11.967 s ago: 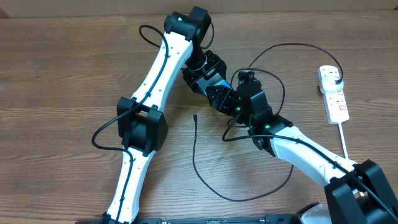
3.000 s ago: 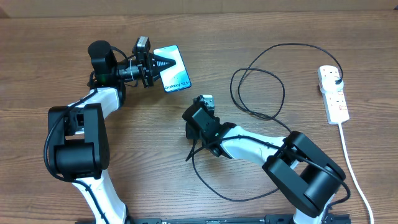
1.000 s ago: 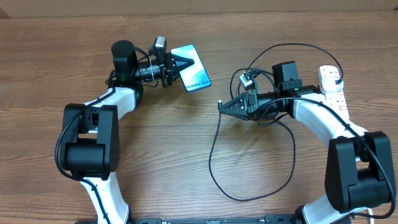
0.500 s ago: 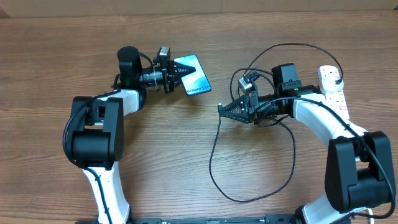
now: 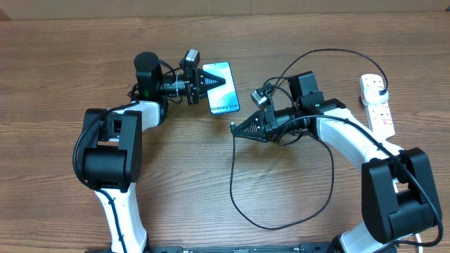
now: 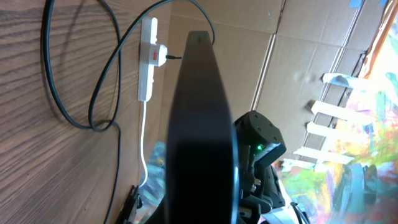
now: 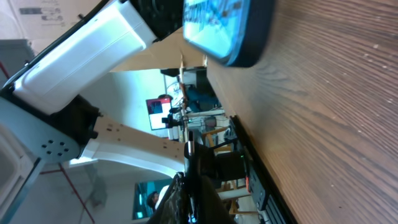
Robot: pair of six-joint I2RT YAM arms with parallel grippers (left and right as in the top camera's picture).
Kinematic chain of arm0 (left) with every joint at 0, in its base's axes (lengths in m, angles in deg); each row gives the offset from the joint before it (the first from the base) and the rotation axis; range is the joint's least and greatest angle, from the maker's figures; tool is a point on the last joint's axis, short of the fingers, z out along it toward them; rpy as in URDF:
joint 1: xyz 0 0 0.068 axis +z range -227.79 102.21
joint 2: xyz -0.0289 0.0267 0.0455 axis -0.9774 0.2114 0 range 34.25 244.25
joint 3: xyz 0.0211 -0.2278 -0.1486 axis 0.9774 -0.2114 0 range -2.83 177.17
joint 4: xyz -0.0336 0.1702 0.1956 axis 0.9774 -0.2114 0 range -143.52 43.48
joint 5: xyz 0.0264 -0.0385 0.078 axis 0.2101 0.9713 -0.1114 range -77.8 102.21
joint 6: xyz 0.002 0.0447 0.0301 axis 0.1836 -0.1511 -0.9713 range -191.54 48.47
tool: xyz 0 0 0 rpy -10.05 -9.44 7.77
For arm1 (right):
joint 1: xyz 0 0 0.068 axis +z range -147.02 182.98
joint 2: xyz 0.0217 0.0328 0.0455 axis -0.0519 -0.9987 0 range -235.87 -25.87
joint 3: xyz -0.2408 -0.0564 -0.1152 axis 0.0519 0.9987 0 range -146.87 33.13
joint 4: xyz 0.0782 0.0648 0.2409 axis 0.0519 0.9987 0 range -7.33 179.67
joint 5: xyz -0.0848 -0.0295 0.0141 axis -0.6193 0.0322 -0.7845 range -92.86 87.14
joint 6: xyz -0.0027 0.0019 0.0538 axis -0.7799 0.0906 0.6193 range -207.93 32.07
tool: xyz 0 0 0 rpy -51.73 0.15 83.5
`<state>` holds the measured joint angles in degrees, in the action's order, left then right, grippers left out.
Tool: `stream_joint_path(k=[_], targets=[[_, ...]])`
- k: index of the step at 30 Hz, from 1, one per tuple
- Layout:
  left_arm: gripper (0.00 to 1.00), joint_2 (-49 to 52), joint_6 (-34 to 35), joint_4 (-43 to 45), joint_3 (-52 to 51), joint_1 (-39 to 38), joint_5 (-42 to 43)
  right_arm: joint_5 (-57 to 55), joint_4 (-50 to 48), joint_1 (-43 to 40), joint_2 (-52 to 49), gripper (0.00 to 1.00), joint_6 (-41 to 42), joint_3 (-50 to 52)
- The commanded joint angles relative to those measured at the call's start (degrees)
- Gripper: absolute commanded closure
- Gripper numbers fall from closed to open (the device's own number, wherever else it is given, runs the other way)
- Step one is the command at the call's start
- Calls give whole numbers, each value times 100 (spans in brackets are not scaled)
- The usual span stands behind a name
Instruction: Plug charger to phone and switch on socket
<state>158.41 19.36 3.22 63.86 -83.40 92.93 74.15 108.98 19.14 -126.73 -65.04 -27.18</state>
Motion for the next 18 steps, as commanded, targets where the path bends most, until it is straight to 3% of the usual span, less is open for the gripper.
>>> stream_joint_path(k=[1,12,18], targets=[[96,24,-151,48,138,-7,197,-221,-83,2,98,96,140,31],[95,24,-85,48,138,-15,291,-243,-1097,151,92,96,1008,31],[96,24,-90,52,138,-15,291,-339,-1169,151,76,96,1016,31]])
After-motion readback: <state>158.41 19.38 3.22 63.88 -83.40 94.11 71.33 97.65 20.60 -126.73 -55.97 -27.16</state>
